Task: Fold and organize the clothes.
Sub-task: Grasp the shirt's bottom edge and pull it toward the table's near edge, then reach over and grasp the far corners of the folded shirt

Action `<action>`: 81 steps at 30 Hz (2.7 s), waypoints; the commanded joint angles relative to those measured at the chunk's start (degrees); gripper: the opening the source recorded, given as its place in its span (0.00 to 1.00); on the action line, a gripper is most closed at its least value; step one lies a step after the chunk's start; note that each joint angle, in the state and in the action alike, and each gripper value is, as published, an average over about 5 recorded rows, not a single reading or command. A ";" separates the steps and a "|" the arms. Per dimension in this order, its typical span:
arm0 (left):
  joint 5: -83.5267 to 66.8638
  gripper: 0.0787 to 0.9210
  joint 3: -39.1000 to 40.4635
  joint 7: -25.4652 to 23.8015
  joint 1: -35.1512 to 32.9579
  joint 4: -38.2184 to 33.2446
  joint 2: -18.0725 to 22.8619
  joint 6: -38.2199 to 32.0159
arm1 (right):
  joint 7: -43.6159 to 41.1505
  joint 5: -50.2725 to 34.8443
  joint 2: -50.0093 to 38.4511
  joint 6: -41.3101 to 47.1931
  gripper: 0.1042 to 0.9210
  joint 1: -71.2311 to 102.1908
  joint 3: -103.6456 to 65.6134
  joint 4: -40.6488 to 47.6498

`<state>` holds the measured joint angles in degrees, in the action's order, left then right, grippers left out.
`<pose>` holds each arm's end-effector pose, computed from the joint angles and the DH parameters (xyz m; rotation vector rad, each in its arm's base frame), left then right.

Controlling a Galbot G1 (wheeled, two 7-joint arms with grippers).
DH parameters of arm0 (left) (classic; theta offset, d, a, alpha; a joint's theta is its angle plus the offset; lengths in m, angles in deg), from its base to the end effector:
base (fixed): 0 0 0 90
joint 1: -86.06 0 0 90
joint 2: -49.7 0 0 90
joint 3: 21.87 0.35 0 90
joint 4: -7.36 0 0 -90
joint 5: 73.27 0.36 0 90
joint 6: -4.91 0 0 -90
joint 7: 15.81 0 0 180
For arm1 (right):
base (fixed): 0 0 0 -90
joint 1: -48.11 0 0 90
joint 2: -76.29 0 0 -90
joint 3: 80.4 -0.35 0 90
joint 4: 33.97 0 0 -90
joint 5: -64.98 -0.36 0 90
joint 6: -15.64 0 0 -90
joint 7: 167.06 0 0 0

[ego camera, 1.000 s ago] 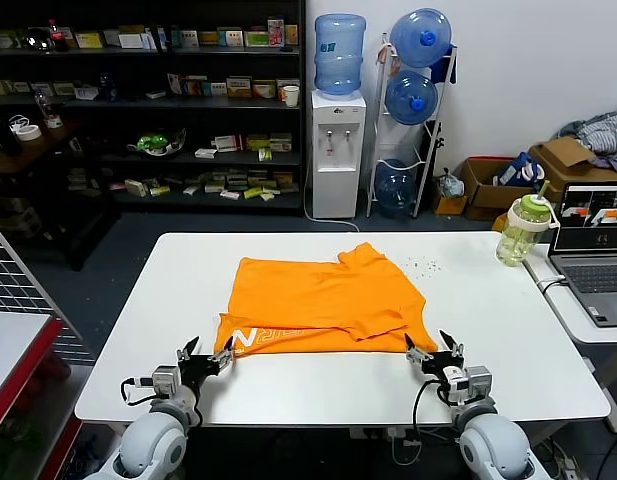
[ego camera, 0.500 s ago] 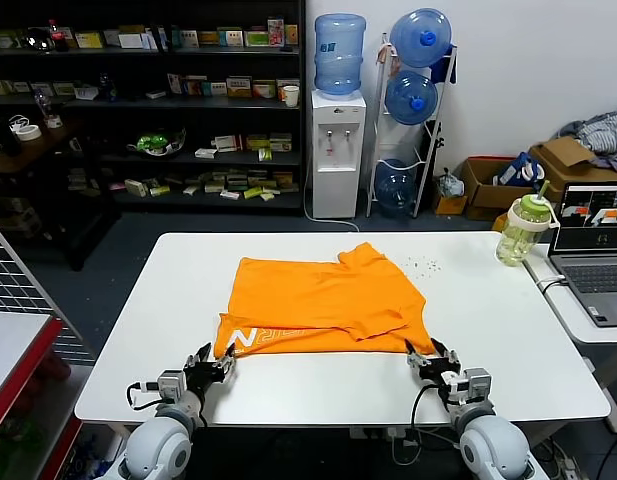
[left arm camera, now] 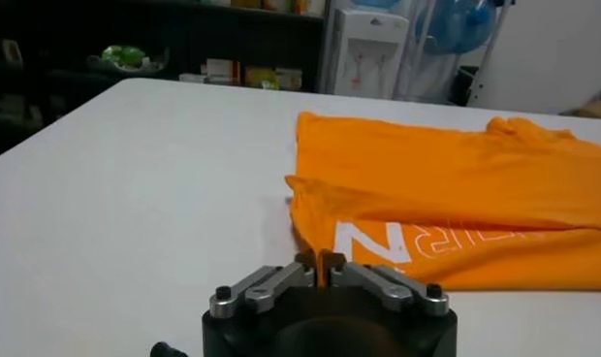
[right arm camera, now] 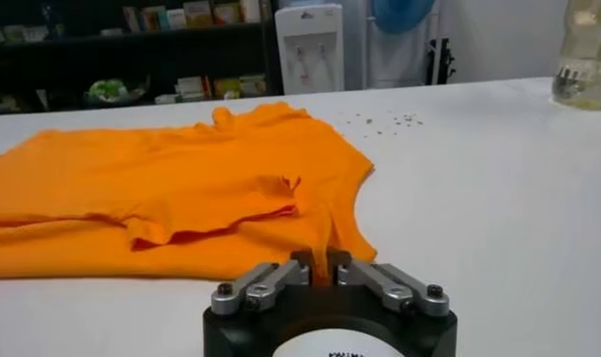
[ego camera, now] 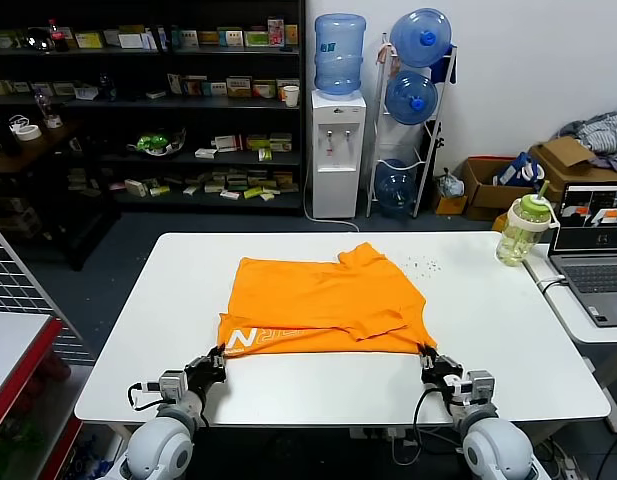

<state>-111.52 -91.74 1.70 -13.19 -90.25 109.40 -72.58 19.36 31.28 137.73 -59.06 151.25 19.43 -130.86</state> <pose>0.2788 0.0465 -0.3726 -0.0983 -2.6592 0.1066 0.2750 -0.0931 -0.3709 0.1393 -2.6526 -0.0942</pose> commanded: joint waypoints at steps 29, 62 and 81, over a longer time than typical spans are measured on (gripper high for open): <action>-7.00 0.05 -5.04 11.46 -27.42 -25.70 -8.27 4.17 | 5.29 2.66 -2.84 -0.12 0.06 32.28 -11.84 -21.81; -14.09 0.88 11.70 -3.85 34.37 25.86 -0.16 9.24 | -0.91 -4.76 8.06 8.49 0.88 -47.10 20.76 37.76; -13.78 0.88 13.86 -2.49 35.07 27.20 1.91 11.63 | -2.38 -3.29 9.72 10.49 0.86 -46.22 21.25 41.10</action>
<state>-125.25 -79.66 -0.75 19.03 -66.86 110.44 -62.48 17.93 27.90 146.20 -49.80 107.96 39.18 -93.82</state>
